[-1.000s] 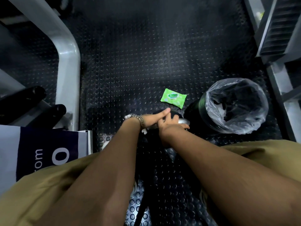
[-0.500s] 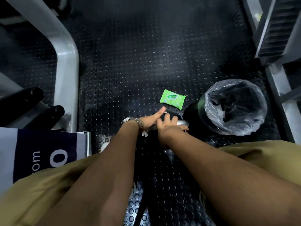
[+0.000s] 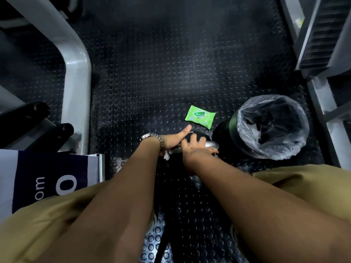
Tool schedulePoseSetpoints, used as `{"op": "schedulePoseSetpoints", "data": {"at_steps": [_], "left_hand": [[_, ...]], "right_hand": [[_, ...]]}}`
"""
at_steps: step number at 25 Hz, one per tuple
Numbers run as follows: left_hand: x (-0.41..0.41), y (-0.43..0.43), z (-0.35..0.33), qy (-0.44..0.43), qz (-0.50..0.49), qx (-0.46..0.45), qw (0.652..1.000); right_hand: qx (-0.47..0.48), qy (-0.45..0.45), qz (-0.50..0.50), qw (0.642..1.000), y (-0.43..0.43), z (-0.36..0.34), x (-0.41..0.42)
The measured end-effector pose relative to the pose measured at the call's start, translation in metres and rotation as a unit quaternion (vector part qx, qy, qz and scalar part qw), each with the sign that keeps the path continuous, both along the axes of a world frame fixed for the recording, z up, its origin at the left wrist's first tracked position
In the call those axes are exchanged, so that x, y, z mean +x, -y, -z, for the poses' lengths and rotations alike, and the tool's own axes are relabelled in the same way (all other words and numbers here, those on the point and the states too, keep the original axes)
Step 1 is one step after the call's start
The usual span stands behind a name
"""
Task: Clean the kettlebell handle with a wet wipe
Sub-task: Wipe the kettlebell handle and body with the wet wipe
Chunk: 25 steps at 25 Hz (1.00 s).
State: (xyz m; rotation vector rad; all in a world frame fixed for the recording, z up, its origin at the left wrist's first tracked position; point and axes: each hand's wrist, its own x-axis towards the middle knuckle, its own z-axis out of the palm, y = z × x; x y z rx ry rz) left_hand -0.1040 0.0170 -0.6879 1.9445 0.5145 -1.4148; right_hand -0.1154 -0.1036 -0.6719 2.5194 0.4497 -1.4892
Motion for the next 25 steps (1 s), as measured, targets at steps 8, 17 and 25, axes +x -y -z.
{"op": "schedulePoseSetpoints", "data": {"at_steps": [8, 17, 25], "left_hand": [[0.022, -0.006, -0.024, -0.058, -0.011, -0.034, 0.998], [0.0, -0.018, 0.003, -0.036, -0.084, -0.048, 0.995], [-0.018, 0.002, -0.008, 0.02, -0.071, -0.005, 0.997]], "right_hand": [[-0.001, 0.009, -0.004, 1.0, 0.001, 0.001, -0.001], [-0.005, 0.026, -0.01, 1.0, 0.002, 0.0, -0.004], [-0.007, 0.018, -0.007, 1.0, 0.0, 0.001, -0.004]]}}
